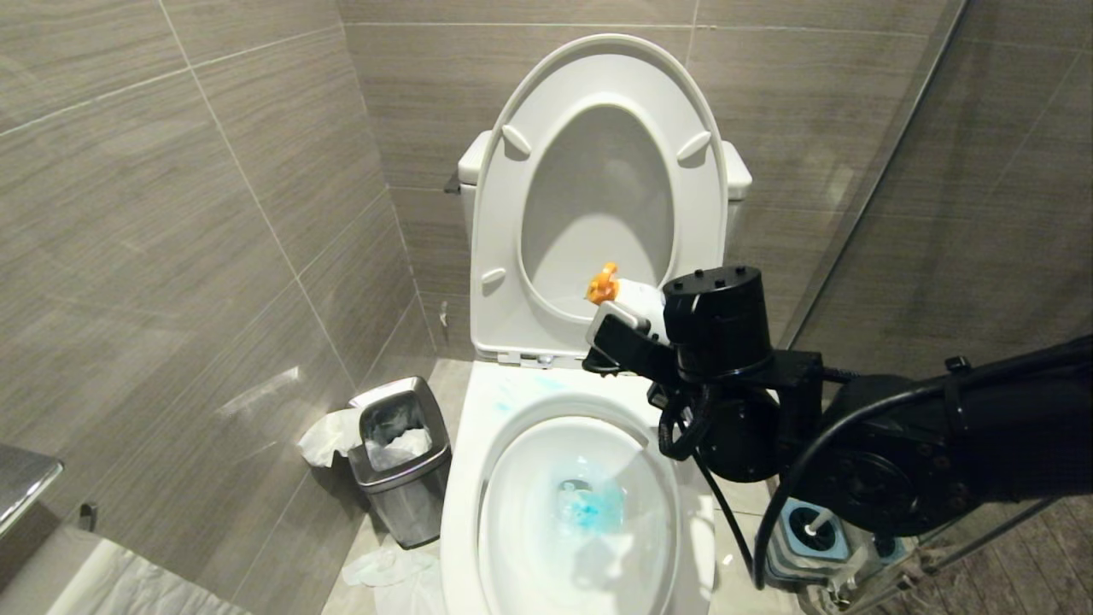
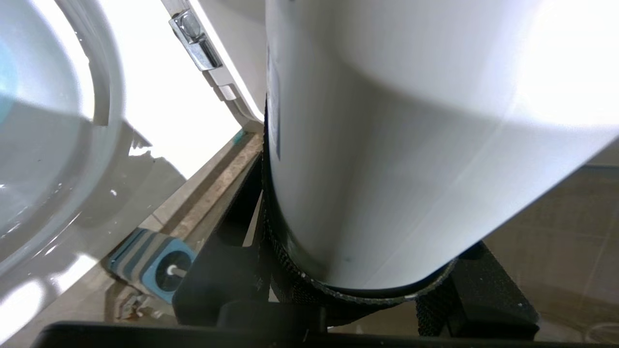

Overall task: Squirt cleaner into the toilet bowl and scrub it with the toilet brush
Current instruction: Pour in the cleaning agent, then place the cleaning agent on the floor

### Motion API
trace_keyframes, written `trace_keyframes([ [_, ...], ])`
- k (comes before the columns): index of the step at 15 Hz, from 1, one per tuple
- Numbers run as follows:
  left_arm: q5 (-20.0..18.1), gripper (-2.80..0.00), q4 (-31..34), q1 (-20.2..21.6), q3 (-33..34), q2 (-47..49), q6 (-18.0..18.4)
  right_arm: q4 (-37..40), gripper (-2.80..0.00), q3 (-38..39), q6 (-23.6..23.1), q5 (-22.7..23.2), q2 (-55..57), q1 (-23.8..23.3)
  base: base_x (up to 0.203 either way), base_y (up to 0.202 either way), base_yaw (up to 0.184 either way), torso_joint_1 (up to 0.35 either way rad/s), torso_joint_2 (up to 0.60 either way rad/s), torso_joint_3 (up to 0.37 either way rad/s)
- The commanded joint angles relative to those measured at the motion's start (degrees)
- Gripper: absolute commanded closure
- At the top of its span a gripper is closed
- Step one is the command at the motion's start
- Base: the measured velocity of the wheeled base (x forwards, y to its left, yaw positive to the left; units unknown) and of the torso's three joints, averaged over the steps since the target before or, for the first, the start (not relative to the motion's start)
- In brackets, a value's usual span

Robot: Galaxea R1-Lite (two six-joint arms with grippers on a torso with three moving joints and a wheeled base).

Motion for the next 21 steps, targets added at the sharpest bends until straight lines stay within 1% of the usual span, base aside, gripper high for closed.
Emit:
trace_keyframes([
  [1,0.0,0.0,0.0,0.1,0.0,0.1,0.0,3.2,0.0,-2.4,4.3,1.9,-1.9,0.0,0.0,0.0,0.0,0.0,0.0,0.0],
  [2,0.0,0.0,0.0,0.1,0.0,0.1,0.0,4.7,0.0,-3.8,7.5,4.5,-1.9,0.0,0.0,0.0,0.0,0.0,0.0,0.0],
  [4,0.0,0.0,0.0,0.1,0.0,0.1,0.0,6.6,0.0,-5.7,14.1,8.4,-1.9,0.0,0.0,0.0,0.0,0.0,0.0,0.0],
  [5,0.0,0.0,0.0,0.0,0.0,0.1,0.0,6.9,0.0,-6.0,17.8,10.9,-2.0,0.0,0.0,0.0,0.0,0.0,0.0,0.0],
  [9,0.0,0.0,0.0,0.1,0.0,0.1,0.0,7.0,0.0,-5.8,28.8,18.8,-5.0,-1.2,0.0,0.0,0.0,0.0,0.0,0.0],
  [11,0.0,0.0,0.0,0.1,0.0,0.1,0.0,7.2,0.0,-5.1,33.4,21.6,-7.2,-2.3,0.0,0.0,0.0,0.0,0.0,0.0],
  [14,0.0,0.0,0.0,0.1,0.0,0.1,0.0,9.8,0.0,-1.3,39.6,25.1,-12.7,-4.4,0.0,0.0,0.0,0.0,0.0,0.0],
  [16,0.0,0.0,0.0,0.1,0.0,0.1,0.0,11.6,0.0,1.9,42.9,27.2,-16.9,-6.4,0.0,0.0,0.0,0.0,0.0,0.0],
  [19,0.0,0.0,0.0,0.0,0.0,0.1,0.0,12.2,0.0,6.8,44.9,28.9,-21.8,-10.4,0.0,0.0,0.0,0.0,0.0,0.0],
  [21,0.0,0.0,0.0,0.1,0.0,0.1,0.0,12.2,0.0,10.6,45.1,30.2,-24.8,-13.9,0.0,0.0,0.0,0.0,0.0,0.0],
])
